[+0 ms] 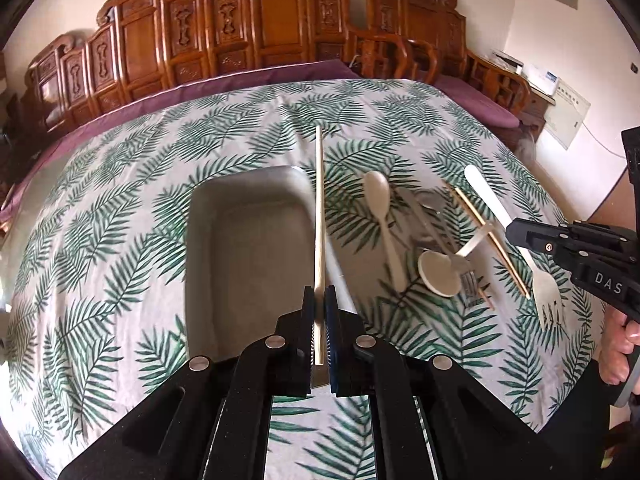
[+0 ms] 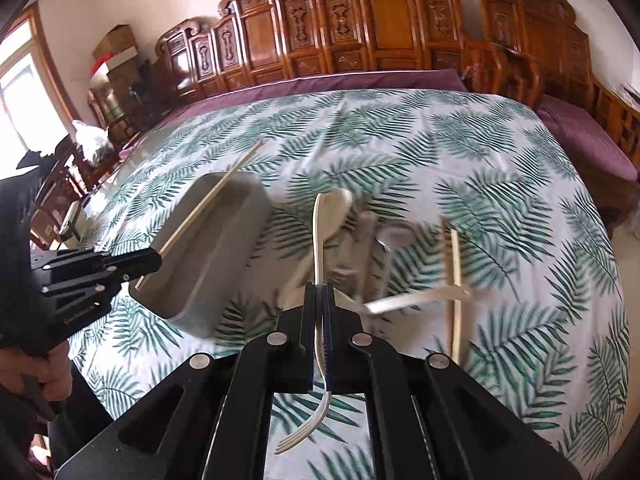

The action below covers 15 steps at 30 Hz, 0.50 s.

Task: Organize utensils
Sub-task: 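Carry the chopstick with the left gripper into the grey tray and release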

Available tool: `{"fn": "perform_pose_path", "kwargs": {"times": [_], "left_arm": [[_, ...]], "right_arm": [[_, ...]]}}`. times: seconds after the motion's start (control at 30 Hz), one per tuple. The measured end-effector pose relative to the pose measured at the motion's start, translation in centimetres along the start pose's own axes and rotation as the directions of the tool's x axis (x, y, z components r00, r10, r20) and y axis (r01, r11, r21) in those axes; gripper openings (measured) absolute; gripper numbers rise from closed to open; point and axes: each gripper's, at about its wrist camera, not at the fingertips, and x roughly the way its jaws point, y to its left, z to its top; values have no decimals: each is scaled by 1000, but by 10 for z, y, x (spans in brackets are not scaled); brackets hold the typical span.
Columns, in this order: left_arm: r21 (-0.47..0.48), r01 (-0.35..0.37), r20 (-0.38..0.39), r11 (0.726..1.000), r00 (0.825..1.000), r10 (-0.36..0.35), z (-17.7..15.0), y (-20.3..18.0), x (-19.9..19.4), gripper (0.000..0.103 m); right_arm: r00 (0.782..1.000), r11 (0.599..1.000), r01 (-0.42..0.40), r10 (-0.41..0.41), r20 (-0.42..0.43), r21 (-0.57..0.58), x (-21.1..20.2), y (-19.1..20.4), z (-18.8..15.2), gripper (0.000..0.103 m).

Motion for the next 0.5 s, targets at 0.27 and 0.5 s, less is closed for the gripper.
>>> {"fn": "perform_pose_path", "kwargs": {"times": [0.27, 0.5], "left_arm": [[-59, -19, -29, 998, 999, 17, -14, 33, 9, 4], [-74, -17, -53, 997, 999, 13, -17, 45, 17, 4]], "right_arm": [[999, 999, -28, 28, -17, -44, 18, 43, 15, 4], [999, 996, -43, 40, -37, -73, 33, 70, 21, 4]]}}
